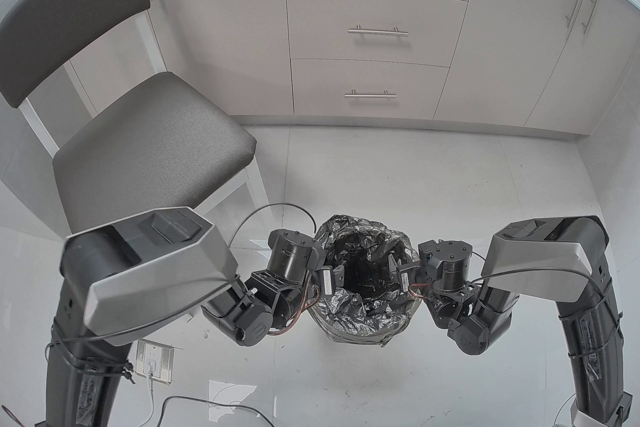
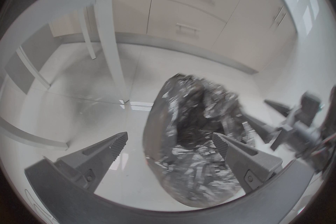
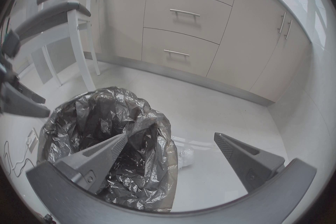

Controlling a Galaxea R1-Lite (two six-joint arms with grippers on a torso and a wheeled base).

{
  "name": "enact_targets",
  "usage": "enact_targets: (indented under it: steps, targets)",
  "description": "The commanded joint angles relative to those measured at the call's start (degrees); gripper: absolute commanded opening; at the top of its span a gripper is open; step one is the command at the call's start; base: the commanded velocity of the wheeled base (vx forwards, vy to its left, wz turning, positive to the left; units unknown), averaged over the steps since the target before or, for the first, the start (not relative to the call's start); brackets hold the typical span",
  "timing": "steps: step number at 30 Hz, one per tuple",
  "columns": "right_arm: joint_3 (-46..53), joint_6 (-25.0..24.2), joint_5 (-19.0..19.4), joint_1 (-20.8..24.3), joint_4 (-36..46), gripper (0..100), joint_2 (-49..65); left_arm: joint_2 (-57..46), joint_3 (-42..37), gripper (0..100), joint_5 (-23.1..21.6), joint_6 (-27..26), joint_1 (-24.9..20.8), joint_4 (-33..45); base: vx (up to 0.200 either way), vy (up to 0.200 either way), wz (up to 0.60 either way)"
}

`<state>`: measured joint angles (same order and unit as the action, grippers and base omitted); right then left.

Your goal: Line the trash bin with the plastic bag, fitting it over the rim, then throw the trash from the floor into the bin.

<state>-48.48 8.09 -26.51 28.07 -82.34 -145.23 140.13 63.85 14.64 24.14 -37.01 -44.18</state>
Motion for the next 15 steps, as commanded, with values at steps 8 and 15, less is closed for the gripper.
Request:
enact_targets:
  steps: [8,15]
  targets:
    - [8.32,-1.94,-0.03,0.4,-2.04,100,10.14,-29.39,-17.36,100,-5.5,4.51,-2.63,-0.73,0.0,0.0,0.0]
    - [15.96,-1.85,-0.03,0.4,-5.99,100,16.64,-46.26,-33.18,100,-5.41,4.25,1.5,-1.0,0.0,0.0,0.0]
